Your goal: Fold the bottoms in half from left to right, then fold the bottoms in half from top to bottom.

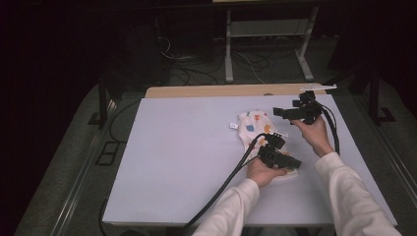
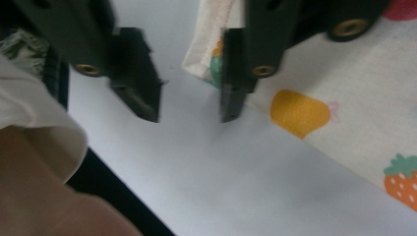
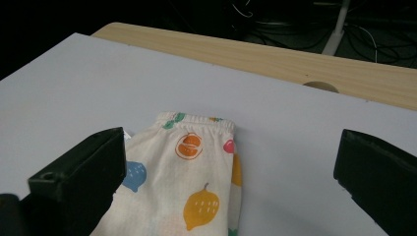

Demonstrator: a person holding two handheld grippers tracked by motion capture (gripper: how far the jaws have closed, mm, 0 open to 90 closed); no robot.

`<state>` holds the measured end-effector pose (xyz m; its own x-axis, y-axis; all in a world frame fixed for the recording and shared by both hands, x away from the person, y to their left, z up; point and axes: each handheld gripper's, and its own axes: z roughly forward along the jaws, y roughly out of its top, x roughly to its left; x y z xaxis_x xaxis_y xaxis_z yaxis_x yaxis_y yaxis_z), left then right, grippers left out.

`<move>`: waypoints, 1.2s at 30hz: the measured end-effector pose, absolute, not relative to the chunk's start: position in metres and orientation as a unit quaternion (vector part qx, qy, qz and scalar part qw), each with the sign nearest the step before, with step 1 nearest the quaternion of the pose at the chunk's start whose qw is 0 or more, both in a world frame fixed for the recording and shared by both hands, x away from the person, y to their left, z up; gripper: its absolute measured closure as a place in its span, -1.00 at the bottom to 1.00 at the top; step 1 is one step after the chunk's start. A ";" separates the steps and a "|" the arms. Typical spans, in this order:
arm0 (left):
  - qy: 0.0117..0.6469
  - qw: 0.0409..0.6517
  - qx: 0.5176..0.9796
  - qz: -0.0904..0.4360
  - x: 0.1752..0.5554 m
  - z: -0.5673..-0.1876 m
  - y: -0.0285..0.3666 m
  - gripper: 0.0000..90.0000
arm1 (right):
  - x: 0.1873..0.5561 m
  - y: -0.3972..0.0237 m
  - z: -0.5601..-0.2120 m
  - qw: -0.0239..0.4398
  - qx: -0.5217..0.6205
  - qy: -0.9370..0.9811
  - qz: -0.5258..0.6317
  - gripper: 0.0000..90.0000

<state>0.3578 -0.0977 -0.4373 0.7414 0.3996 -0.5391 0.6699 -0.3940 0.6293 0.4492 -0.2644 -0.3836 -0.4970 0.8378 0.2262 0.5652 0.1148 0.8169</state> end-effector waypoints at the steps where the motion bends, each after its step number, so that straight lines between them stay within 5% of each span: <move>1: 0.327 0.447 0.819 -0.148 0.357 -0.435 -0.096 0.15 | 0.449 -0.264 -0.383 0.148 0.479 0.732 0.462 -1.00; 6: 0.310 0.450 0.826 -0.135 0.355 -0.427 -0.089 -0.36 | 0.447 -0.261 -0.381 0.151 0.476 0.733 0.462 -1.00; 19: 0.285 0.457 0.834 -0.117 0.358 -0.415 -0.069 -0.93 | 0.445 -0.255 -0.383 0.148 0.470 0.737 0.462 -1.00; 36: 0.296 0.478 0.823 -0.086 0.366 -0.406 -0.034 -0.95 | 0.444 -0.249 -0.391 0.142 0.464 0.743 0.460 -1.00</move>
